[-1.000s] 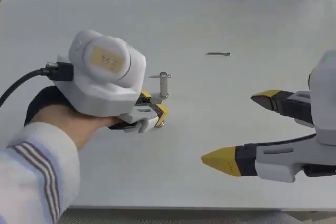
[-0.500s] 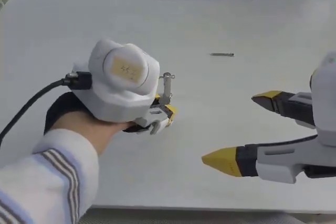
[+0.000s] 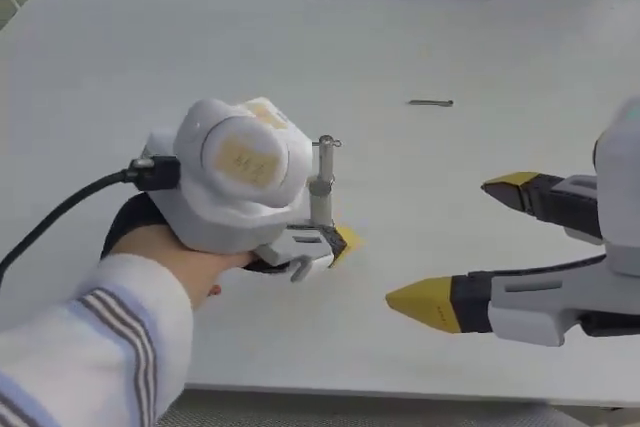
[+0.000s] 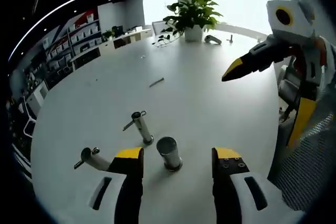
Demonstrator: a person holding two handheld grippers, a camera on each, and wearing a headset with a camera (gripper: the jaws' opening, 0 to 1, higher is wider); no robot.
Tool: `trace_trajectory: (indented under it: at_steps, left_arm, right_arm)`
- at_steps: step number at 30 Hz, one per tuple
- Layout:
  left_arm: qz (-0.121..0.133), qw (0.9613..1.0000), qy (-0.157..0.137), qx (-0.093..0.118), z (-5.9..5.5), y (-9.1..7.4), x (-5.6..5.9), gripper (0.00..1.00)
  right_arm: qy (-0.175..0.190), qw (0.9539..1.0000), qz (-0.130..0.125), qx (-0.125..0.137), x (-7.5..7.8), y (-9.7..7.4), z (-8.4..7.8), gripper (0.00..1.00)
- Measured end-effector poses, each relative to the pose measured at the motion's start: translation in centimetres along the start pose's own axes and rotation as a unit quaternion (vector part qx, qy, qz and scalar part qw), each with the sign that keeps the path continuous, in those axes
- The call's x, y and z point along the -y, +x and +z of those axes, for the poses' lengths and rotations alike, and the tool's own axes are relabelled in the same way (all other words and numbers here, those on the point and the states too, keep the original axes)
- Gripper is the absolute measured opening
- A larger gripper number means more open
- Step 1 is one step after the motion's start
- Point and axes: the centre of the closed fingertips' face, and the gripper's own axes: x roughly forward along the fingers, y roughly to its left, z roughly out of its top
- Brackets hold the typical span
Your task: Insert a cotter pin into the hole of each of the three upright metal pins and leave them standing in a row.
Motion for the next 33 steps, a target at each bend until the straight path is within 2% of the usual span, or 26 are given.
trace_trajectory:
  at_steps: [2,4,7,9,12,16,20,24,27,29,33]
  left_arm:
    - [-0.011,0.9998,-0.006,0.016,0.4,-0.8,0.1,0.53]
    - [-0.023,0.9995,-0.01,0.022,0.6,-1.8,0.2,0.57]
    - [-0.032,0.9979,-0.001,0.056,1.6,-3.5,0.0,0.68]
    - [-0.038,0.9974,-0.003,0.061,1.6,-4.3,-0.2,0.78]
    - [-0.053,0.996,-0.019,0.069,1.5,-5.7,-0.4,0.86]
    - [-0.059,0.9952,-0.032,0.071,1.0,-6.7,-0.7,0.99]
    - [-0.07,0.9936,-0.056,0.069,0.2,-7.4,-0.7,0.99]
    - [-0.07,0.9942,-0.055,0.059,-0.8,-7.7,-0.6,0.99]
    - [-0.061,0.9953,-0.058,0.049,-1.7,-7.8,-0.7,0.99]
    - [-0.06,0.9948,-0.067,0.047,-2.0,-7.7,-0.5,0.99]
    - [-0.063,0.9947,-0.07,0.041,-2.3,-7.7,0.0,0.99]
  right_arm:
    - [0.001,1.0,-0.002,0.0,0.1,-0.1,0.0,0.88]
    - [0.002,1.0,-0.003,0.0,0.2,-0.2,0.0,0.88]
    - [0.002,1.0,-0.005,-0.001,0.4,-0.3,-0.1,0.88]
    - [0.0,1.0,-0.007,-0.003,0.6,-0.5,-0.1,0.88]
    - [0.0,0.9999,-0.013,-0.004,1.1,-0.8,-0.1,0.88]
    - [0.0,0.9998,-0.021,-0.006,1.6,-1.1,0.0,0.88]
    - [-0.005,0.9996,-0.026,-0.01,2.1,-1.4,0.2,0.88]
    - [-0.009,0.9994,-0.029,-0.016,2.6,-1.7,0.4,0.87]
    - [-0.013,0.9992,-0.029,-0.023,3.1,-2.0,0.6,0.85]
    - [-0.015,0.9992,-0.027,-0.025,3.4,-2.0,0.7,0.81]
    - [-0.041,0.998,-0.034,-0.034,4.8,-1.9,1.3,0.79]
